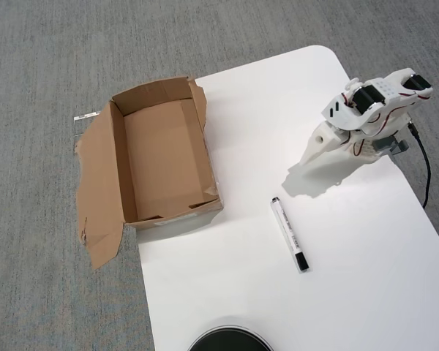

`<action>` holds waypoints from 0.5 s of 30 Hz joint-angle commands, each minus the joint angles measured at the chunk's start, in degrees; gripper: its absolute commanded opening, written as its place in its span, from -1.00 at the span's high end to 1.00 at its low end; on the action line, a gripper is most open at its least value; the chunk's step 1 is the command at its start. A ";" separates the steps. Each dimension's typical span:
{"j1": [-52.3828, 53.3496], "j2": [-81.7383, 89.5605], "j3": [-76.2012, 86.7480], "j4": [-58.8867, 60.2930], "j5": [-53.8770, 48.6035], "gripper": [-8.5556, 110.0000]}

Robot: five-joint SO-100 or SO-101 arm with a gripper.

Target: Grasp a pen and put it in the box.

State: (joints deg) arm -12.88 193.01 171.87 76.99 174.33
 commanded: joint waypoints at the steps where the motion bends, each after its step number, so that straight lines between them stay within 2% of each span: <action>1: -1.71 3.08 -5.14 -0.26 -0.22 0.85; 15: -1.71 -15.12 -29.66 -0.18 -0.13 0.85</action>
State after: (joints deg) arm -14.28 184.66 150.78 77.08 174.24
